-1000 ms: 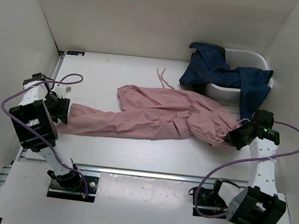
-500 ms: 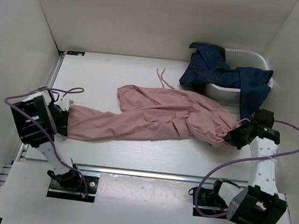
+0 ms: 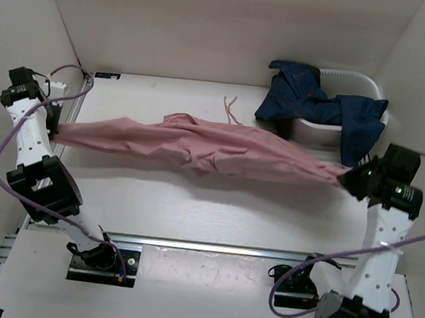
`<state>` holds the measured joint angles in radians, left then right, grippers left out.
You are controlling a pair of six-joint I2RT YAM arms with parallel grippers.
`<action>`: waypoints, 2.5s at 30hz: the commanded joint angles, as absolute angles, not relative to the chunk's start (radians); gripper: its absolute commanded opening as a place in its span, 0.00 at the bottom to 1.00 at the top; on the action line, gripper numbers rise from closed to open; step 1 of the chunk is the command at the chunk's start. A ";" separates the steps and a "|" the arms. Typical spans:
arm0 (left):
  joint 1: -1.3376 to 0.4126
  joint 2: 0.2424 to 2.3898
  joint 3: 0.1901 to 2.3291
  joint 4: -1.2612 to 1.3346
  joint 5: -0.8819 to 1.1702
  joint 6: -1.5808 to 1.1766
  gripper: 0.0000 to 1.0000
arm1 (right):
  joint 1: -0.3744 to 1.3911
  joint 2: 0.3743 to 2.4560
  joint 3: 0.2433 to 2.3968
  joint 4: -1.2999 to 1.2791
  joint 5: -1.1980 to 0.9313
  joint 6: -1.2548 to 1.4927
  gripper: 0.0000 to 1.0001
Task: Fold and stack the trousers
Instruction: Flatten the trousers out
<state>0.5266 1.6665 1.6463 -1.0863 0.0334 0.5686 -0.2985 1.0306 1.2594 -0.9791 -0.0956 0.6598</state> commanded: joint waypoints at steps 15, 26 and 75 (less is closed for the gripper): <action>0.679 1.644 1.293 -1.040 -0.336 0.727 0.17 | -0.308 0.681 0.721 -1.281 0.259 0.778 0.00; 0.704 1.623 1.370 -1.086 -0.126 0.736 0.68 | -0.308 0.650 0.802 -1.391 0.397 0.854 0.72; 0.638 1.948 1.410 -0.933 0.089 0.472 0.69 | -0.067 1.031 0.492 -0.882 0.219 0.841 0.46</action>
